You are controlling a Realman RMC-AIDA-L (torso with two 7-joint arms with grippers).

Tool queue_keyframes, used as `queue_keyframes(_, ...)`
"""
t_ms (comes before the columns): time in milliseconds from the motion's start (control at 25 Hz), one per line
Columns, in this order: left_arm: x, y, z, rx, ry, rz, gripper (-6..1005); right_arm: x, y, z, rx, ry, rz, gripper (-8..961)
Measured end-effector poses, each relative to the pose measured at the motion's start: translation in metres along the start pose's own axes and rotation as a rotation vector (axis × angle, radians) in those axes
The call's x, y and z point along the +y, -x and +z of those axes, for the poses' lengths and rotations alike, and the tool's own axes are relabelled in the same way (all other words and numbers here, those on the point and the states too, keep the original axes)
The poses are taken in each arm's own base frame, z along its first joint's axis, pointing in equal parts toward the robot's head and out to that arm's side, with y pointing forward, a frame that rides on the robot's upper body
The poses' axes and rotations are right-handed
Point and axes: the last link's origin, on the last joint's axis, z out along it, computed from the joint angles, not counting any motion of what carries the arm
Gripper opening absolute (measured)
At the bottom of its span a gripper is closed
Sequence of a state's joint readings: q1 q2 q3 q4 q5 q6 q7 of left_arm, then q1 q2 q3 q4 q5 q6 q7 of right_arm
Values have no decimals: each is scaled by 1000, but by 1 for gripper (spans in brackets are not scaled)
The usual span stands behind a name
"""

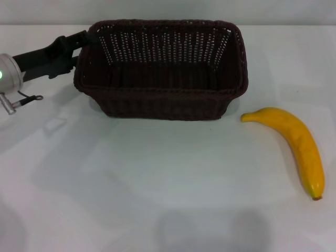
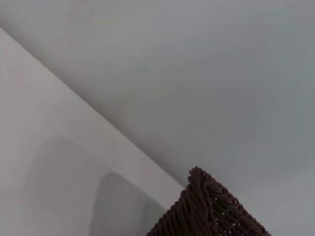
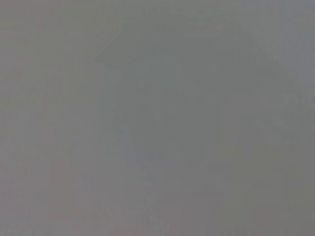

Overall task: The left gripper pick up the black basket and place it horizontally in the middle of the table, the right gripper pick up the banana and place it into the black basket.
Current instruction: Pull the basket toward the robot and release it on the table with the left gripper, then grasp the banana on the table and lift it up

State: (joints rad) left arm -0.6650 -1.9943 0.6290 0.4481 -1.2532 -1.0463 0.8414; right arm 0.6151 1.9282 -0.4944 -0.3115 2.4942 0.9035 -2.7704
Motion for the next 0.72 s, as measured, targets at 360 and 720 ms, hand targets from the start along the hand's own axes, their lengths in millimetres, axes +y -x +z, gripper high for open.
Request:
queue_keyframes(360,-13,-13,-34,106,6,24,883,1,1,1,-2,2,2,724)
queue_keyframes(720,-17,-24,-74,523,108,218,881,6,-3,2,22,4,44,724)
